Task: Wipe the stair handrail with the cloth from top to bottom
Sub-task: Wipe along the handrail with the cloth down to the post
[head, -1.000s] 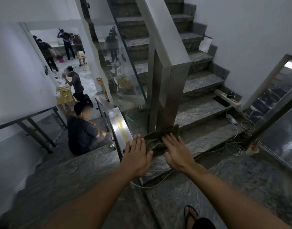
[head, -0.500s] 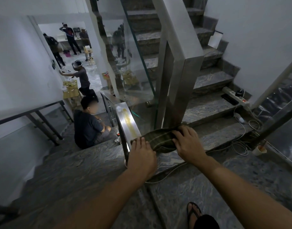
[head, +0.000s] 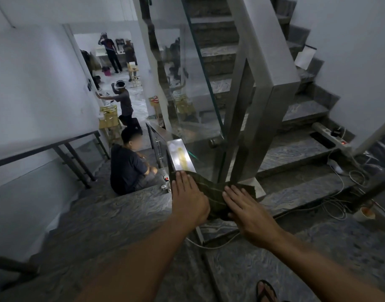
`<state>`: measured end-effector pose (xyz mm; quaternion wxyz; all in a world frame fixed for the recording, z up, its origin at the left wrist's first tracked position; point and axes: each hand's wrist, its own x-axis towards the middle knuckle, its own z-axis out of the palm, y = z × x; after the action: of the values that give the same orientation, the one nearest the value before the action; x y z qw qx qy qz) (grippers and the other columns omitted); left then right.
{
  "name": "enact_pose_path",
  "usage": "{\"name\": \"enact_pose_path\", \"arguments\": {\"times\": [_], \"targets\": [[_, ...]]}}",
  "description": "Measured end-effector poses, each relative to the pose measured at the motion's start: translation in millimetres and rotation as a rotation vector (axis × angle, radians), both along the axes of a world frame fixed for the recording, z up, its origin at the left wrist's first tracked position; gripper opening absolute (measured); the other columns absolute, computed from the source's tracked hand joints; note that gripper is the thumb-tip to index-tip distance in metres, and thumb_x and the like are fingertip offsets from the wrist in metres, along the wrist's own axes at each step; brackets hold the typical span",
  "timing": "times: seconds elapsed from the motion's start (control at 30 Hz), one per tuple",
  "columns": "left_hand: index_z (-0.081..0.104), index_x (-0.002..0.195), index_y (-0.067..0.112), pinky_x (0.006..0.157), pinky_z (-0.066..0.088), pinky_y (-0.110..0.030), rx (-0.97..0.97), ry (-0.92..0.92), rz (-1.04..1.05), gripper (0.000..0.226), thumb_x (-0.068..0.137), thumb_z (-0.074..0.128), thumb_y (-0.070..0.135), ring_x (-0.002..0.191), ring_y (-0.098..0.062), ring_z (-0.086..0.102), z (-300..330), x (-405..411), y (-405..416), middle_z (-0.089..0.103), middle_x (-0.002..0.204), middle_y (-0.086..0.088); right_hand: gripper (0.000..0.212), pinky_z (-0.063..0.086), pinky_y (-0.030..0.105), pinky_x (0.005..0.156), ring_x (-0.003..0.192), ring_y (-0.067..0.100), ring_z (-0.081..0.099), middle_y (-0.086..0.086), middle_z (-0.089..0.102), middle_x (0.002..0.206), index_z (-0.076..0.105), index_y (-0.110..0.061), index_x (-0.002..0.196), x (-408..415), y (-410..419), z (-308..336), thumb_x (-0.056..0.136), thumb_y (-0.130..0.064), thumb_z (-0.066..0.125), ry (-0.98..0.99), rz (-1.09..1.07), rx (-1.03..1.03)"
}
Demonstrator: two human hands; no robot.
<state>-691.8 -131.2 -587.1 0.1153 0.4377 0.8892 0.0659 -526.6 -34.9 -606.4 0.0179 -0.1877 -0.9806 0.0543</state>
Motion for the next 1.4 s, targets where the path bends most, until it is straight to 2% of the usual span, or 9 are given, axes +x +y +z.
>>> {"name": "enact_pose_path", "arguments": {"times": [0.23, 0.33, 0.43, 0.7, 0.8, 0.9, 1.0, 1.13, 1.4], "targets": [[-0.001, 0.151, 0.011, 0.119, -0.009, -0.050, 0.024, -0.018, -0.243, 0.071, 0.088, 0.011, 0.041, 0.148, -0.019, -0.014, -9, -59, 17, -0.007, 0.163, -0.007, 0.050, 0.043, 0.036, 0.095, 0.115, 0.021, 0.046, 0.006, 0.048, 0.132, 0.046, -0.021, 0.132, -28, -11, 22, 0.092, -0.050, 0.036, 0.057, 0.062, 0.004], [0.000, 0.152, 0.012, 0.119, -0.011, -0.047, 0.011, 0.069, -0.355, 0.072, 0.087, 0.009, 0.041, 0.148, -0.017, -0.012, -11, -82, 26, -0.006, 0.163, -0.006, 0.042, 0.040, 0.037, 0.105, 0.127, 0.016, 0.038, 0.005, 0.038, 0.143, 0.053, -0.016, 0.122, -52, -18, 20, 0.094, -0.044, 0.037, 0.145, 0.100, -0.146], [-0.001, 0.152, 0.009, 0.119, -0.013, -0.040, -0.006, 0.142, -0.421, 0.070, 0.089, 0.009, 0.039, 0.149, -0.019, -0.011, -8, -104, 37, -0.006, 0.162, -0.010, 0.050, 0.021, 0.032, 0.117, 0.141, 0.017, 0.025, 0.009, 0.017, 0.158, 0.038, -0.010, 0.139, -78, -27, 8, 0.098, -0.038, 0.032, 0.193, 0.029, -0.216], [0.005, 0.152, 0.010, 0.120, -0.009, -0.037, -0.004, 0.167, -0.559, 0.069, 0.090, 0.014, 0.038, 0.149, -0.017, -0.005, -7, -162, 65, 0.001, 0.163, -0.009, 0.057, 0.037, 0.043, 0.103, 0.127, 0.035, 0.049, 0.026, 0.046, 0.140, 0.045, 0.005, 0.133, -139, -39, -6, 0.090, -0.031, 0.032, 0.074, -0.223, -0.080], [0.007, 0.152, 0.011, 0.120, -0.009, -0.035, -0.014, 0.157, -0.586, 0.066, 0.092, 0.015, 0.037, 0.149, -0.016, -0.003, -5, -182, 78, 0.005, 0.163, -0.008, 0.061, 0.039, 0.046, 0.105, 0.130, 0.039, 0.044, 0.031, 0.037, 0.143, 0.037, 0.008, 0.136, -160, -33, -12, 0.094, -0.032, 0.022, 0.055, -0.256, -0.144], [0.015, 0.151, 0.013, 0.117, -0.004, -0.032, 0.039, 0.076, -0.543, 0.057, 0.099, 0.024, 0.032, 0.149, -0.017, 0.007, -5, -197, 89, 0.014, 0.161, -0.008, 0.074, 0.031, 0.047, 0.112, 0.142, 0.036, 0.022, 0.023, 0.004, 0.157, 0.010, 0.002, 0.146, -177, -22, -6, 0.091, -0.046, 0.000, 0.056, -0.275, -0.307], [0.029, 0.146, 0.014, 0.118, 0.015, -0.037, 0.088, -0.044, -0.468, 0.049, 0.100, 0.030, 0.030, 0.142, -0.023, 0.027, -8, -212, 100, 0.033, 0.153, -0.012, 0.069, 0.026, 0.047, 0.113, 0.144, 0.030, 0.010, 0.011, -0.017, 0.158, -0.005, -0.006, 0.148, -191, -10, 0, 0.097, -0.047, 0.018, 0.017, -0.286, -0.425], [0.044, 0.133, 0.016, 0.106, 0.035, -0.038, 0.149, -0.175, -0.401, 0.036, 0.100, 0.032, 0.026, 0.120, -0.024, 0.047, -9, -220, 105, 0.051, 0.135, -0.012, 0.071, 0.024, 0.048, 0.113, 0.142, 0.035, 0.015, 0.016, -0.016, 0.158, -0.005, -0.003, 0.147, -206, -5, 6, 0.098, -0.044, 0.026, -0.002, -0.298, -0.413], [0.029, 0.145, 0.007, 0.119, 0.018, -0.043, 0.280, -0.050, -0.333, 0.057, 0.095, 0.022, 0.033, 0.142, -0.029, 0.027, -26, -194, 75, 0.035, 0.151, -0.017, 0.079, 0.014, 0.053, 0.114, 0.140, 0.047, 0.011, 0.027, -0.007, 0.156, -0.006, 0.002, 0.146, -189, -39, 2, 0.093, -0.037, 0.039, -0.091, -0.302, -0.154]]}}
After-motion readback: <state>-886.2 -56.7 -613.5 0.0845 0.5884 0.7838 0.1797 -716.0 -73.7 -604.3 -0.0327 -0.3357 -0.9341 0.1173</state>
